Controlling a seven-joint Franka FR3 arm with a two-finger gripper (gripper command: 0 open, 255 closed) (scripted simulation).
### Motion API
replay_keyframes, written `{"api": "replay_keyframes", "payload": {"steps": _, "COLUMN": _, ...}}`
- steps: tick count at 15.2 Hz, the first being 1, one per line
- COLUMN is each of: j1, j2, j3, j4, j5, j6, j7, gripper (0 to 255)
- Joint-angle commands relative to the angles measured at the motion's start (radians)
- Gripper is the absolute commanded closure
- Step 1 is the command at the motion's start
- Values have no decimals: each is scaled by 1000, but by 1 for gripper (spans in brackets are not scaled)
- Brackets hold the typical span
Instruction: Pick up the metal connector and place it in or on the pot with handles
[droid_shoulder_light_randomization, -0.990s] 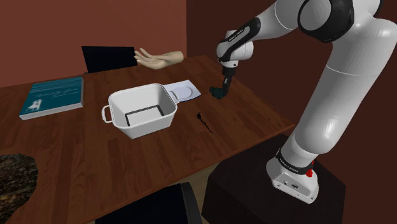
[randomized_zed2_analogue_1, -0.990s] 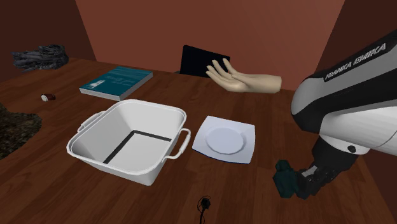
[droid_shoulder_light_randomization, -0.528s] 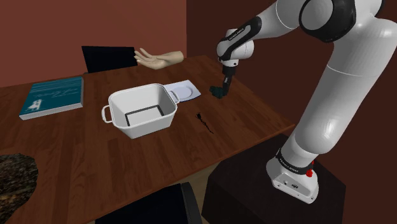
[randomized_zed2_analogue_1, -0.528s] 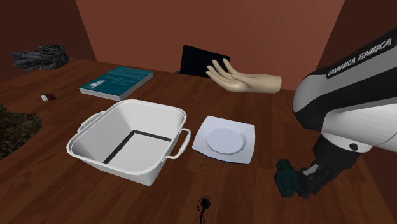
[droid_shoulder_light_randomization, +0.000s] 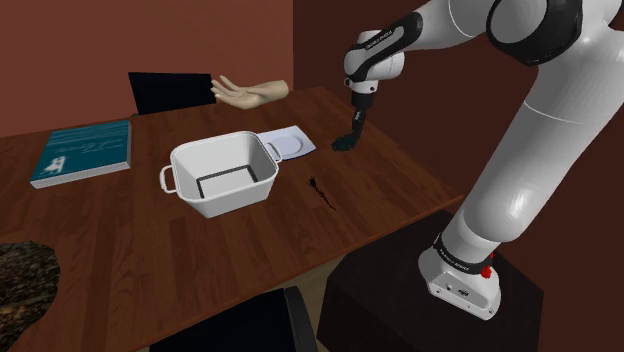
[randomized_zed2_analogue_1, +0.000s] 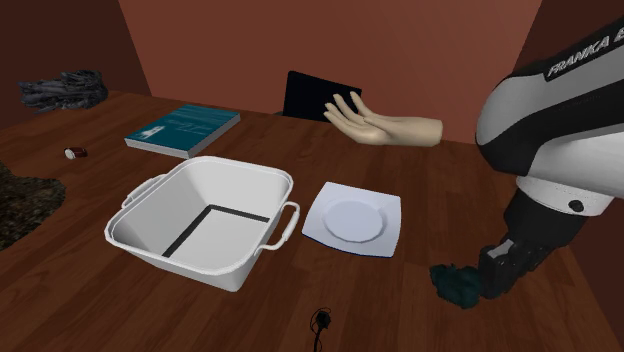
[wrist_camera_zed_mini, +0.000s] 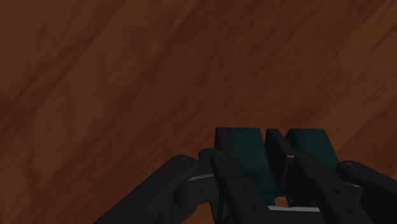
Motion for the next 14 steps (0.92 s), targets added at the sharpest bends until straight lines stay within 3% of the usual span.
{"api": "replay_keyframes", "payload": {"steps": 1, "j1": 1, "j2": -14, "j3": 0, "j4": 13, "j5": -7, "j6": -26, "j7": 7, "gripper": 255}}
{"api": "replay_keyframes", "payload": {"steps": 14, "j1": 4, "j2": -93, "j3": 2, "j4": 109, "j5": -41, "j6": -194, "j7": 39, "gripper": 255}}
